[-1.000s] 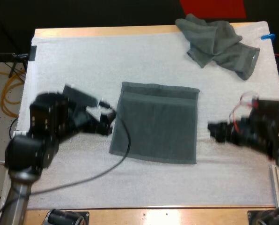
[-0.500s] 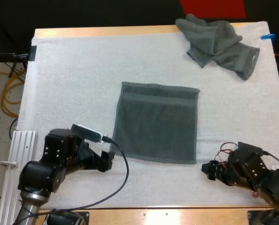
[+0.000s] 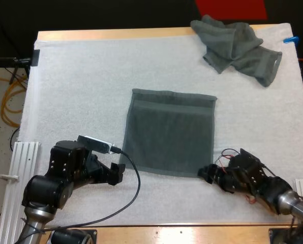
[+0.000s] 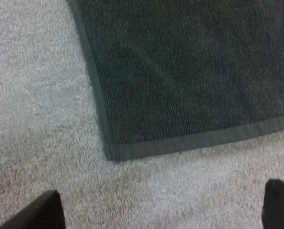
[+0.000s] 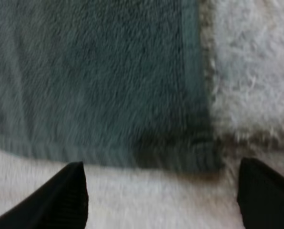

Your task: Pick towel from pile fold and stack

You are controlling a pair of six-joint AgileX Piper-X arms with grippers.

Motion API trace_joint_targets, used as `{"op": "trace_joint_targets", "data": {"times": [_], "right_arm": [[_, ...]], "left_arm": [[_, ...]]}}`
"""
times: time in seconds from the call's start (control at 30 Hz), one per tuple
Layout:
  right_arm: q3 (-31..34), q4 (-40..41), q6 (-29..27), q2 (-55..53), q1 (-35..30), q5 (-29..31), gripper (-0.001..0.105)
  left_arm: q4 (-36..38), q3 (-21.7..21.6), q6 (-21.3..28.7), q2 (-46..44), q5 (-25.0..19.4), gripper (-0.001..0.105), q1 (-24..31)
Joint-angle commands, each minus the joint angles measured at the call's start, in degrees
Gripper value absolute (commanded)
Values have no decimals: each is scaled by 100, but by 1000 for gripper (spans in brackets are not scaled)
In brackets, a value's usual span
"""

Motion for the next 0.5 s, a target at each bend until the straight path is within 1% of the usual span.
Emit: {"op": "trace_joint_targets", "data": {"times": [0.0,0.07,0.13,0.17,0.23,0.3,0.33,0.4,0.47], "right_arm": [[-7,-219,189,132,-1,-39,64],[-7,-349,413,309,-1,-39,64],[-7,-471,446,411,-1,-39,64],[-7,-526,446,431,-1,-39,62],[-7,-542,446,430,-1,-39,54],[-7,-541,446,430,-1,-63,36],[-7,-541,446,430,-1,-62,31],[-7,-541,429,430,-1,-61,12],[-7,-537,373,414,-1,-61,0]], "left_arm": [[-41,-10,-55,-29,28,80,-2],[-41,-10,-77,-29,28,80,-2],[-41,-10,-98,-29,28,80,-2],[-41,-10,-98,-29,28,80,-2],[-41,-10,-98,-29,28,80,-2],[-41,-10,-98,-29,28,80,-2],[-41,-10,-98,-29,28,80,-2],[-41,-10,-98,-29,28,80,-2],[-41,-10,-98,-29,28,80,-2]]}}
